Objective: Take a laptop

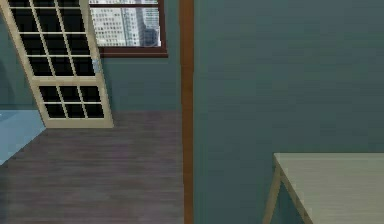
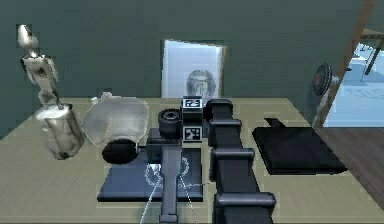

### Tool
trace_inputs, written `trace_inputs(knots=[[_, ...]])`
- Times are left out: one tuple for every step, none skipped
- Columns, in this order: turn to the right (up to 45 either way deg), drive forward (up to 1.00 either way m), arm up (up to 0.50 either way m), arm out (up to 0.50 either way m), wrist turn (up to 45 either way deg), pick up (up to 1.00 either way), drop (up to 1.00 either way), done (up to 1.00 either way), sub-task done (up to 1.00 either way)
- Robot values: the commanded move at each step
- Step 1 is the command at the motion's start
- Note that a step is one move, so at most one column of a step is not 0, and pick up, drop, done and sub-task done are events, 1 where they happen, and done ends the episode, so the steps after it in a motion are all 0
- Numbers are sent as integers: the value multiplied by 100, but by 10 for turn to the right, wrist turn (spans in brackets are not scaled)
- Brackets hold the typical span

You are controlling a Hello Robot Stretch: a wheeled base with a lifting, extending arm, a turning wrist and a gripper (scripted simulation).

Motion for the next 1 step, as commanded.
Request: trace_inputs(knots=[[0, 0, 0, 0, 450, 0, 0, 0, 0]])
